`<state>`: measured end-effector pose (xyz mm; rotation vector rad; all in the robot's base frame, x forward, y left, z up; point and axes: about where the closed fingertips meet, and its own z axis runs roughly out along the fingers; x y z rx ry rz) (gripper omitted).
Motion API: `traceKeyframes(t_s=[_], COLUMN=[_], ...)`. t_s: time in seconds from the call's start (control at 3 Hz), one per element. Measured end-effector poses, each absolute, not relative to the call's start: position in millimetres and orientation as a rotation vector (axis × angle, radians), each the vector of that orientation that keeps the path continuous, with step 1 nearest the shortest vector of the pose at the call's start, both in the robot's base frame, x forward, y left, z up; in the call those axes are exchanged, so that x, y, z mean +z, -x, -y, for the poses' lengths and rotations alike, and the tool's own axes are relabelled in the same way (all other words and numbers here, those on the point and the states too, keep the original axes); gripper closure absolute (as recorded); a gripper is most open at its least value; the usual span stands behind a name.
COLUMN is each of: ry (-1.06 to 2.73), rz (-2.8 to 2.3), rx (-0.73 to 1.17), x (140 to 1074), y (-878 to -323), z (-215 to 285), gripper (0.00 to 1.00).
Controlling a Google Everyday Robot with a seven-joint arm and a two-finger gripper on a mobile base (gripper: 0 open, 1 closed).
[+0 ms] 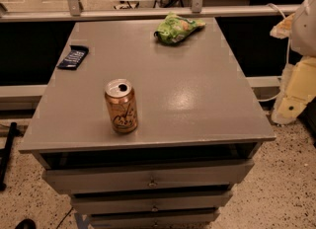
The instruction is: Move orange can near green rice chip bag
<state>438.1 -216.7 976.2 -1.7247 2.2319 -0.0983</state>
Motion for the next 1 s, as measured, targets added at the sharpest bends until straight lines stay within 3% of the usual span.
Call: traceKeyframes(t_s=[0.67,1.0], ry=[1.712,1.749], rz=[-2.174,-2.004], rx=[-0.053,0.114], x=[974,941], y=[-443,-455], z=[208,165], gripper=[0.0,0.0])
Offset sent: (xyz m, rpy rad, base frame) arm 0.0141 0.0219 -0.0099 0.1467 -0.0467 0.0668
